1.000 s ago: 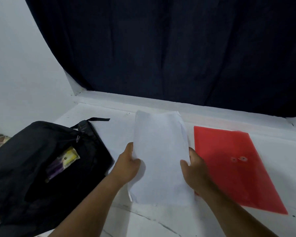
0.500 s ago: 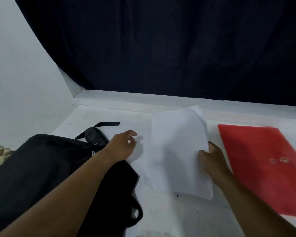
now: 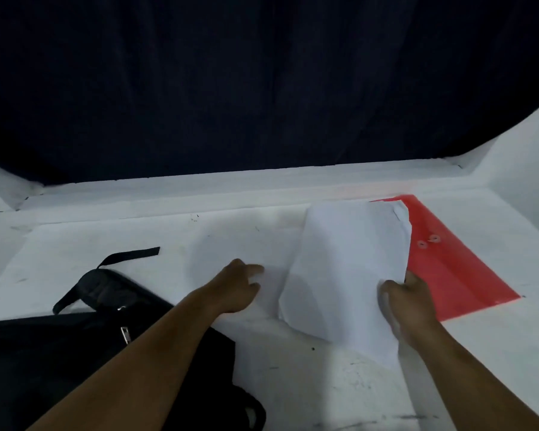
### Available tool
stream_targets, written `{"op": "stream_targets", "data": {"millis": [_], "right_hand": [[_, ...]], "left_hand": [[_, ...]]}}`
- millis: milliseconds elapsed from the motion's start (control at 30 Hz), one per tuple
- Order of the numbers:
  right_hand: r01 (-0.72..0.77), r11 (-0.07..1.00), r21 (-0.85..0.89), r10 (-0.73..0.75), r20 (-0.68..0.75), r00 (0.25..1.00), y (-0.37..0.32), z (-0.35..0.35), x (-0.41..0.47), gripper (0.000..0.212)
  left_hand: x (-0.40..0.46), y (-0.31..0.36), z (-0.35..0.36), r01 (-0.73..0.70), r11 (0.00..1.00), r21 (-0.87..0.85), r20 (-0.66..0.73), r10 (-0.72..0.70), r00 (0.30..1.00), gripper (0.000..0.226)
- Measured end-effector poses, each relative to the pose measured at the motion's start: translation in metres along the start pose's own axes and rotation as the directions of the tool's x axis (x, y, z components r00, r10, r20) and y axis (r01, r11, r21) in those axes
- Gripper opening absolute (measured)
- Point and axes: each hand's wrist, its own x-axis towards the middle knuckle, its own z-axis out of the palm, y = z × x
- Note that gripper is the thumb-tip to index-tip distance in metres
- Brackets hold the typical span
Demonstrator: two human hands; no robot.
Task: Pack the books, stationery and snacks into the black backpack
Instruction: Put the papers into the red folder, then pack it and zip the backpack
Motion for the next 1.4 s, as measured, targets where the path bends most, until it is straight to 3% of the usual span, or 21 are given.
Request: {"op": "stream_targets", "data": {"millis": [67,100,200,433,500,567,667,733,933,1033,1100,1167,1400], "right_hand": [[0.018,1.0,0.002,-0.018,-0.021,1.0,-0.006,-0.009,-0.006,0.035],[0.032,0.999,0.002,-0.032,-0.039,0.999,-0.01,-0.013,-0.009,0.037],[0.045,0.999,0.002,-0.045,-0.053,0.998,-0.018,-0.021,-0.019,0.032],[0.008,0.999,-0.054,-0.008,-0.002,1.0,-0.011,-0.022,-0.022,0.034],[0.007,0.996,-0.084,-0.008,-0.014,1.0,-0.007,-0.024,-0.018,0.034],[-0.004,0.995,-0.099,0.001,-0.027,1.0,-0.003,-0.024,-0.013,0.031],[-0.009,0.985,-0.17,0.01,0.004,1.0,0.006,-0.018,-0.011,0.02],[0.018,0.971,-0.238,-0.003,0.062,0.998,0.015,-0.013,-0.009,0.021],[0.196,0.808,-0.555,-0.115,0.178,0.977,0.027,0.001,-0.012,0.013],[0.239,0.767,-0.595,-0.159,0.185,0.97,0.028,0.009,-0.018,0.015],[0.241,0.755,-0.61,-0.168,0.176,0.97,0.032,0.017,-0.021,0.043],[0.236,0.734,-0.637,-0.169,0.166,0.972,0.034,0.022,-0.022,0.057],[0.183,0.823,-0.537,-0.114,0.16,0.98,0.032,0.018,-0.018,0.062]], "left_hand": [[0.006,0.0,0.0,-0.069,0.995,-0.077,-0.082,0.063,0.995,0.041],[0.009,-0.003,-0.001,-0.062,0.997,-0.037,-0.124,0.057,0.991,0.042],[0.007,-0.006,-0.003,0.058,0.975,0.216,-0.077,-0.042,0.996,0.049],[0.0,0.028,0.011,0.022,0.817,0.576,-0.013,-0.017,1.0,0.054],[-0.004,0.036,0.016,-0.054,0.875,0.48,0.029,0.046,0.999,0.045],[-0.009,0.037,0.02,-0.077,0.971,0.227,-0.014,0.082,0.997,0.039],[-0.01,0.031,0.025,0.084,0.996,-0.004,-0.204,-0.083,0.975,0.035],[-0.013,0.028,0.029,0.19,0.982,0.021,-0.177,-0.183,0.967,0.042],[-0.026,0.037,0.044,0.203,0.976,-0.072,-0.158,-0.212,0.964,0.054],[-0.03,0.042,0.048,0.204,0.97,-0.129,-0.157,-0.223,0.962,0.056],[-0.033,0.046,0.053,0.199,0.976,-0.086,-0.162,-0.211,0.964,0.062],[-0.037,0.049,0.057,0.2,0.979,-0.025,-0.191,-0.201,0.961,0.069],[-0.041,0.046,0.067,0.194,0.981,0.017,-0.252,-0.184,0.95,0.075]]}}
